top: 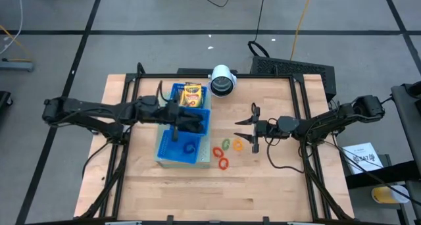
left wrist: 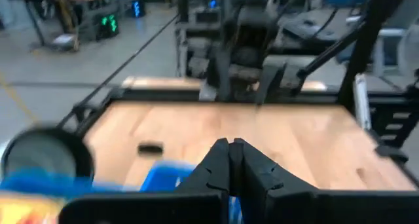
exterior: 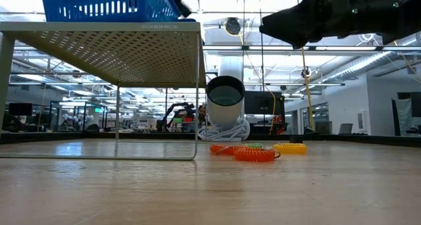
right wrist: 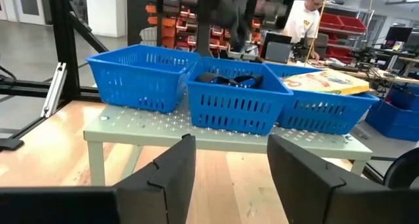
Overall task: Pick & Place Office Desk Supplies
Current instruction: Put the black rubber band into the middle blue bin on the shelf
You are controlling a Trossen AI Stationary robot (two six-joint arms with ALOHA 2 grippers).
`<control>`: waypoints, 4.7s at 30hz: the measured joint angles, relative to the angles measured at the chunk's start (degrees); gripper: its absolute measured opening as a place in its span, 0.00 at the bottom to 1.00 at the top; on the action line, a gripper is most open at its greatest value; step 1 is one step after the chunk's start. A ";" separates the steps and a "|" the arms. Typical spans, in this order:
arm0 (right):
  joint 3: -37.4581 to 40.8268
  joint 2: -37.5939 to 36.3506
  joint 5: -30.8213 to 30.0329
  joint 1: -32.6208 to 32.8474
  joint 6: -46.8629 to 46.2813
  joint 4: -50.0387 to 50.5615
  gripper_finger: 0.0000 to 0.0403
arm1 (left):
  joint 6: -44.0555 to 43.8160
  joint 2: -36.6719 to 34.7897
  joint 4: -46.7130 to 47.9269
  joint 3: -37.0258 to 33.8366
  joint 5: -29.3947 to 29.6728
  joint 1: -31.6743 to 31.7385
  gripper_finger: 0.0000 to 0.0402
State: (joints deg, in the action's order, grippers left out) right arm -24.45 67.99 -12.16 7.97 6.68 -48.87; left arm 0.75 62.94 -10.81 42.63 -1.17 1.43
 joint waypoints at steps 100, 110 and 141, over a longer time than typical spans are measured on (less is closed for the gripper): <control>0.07 19.43 -12.48 -23.48 -27.91 26.69 0.03 | -7.16 -3.30 -1.25 -3.87 9.27 2.03 0.67; 0.07 19.37 -7.58 -18.79 -16.54 13.58 0.01 | -6.75 -3.30 -1.22 -3.87 9.27 2.03 0.67; 9.69 -14.98 10.89 -9.66 -8.92 0.32 0.01 | -5.70 -3.17 -4.19 -3.89 9.10 2.03 0.67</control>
State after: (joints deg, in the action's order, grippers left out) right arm -14.75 53.00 -1.28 -1.69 -2.24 -48.54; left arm -4.95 59.76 -15.00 38.74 7.93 3.46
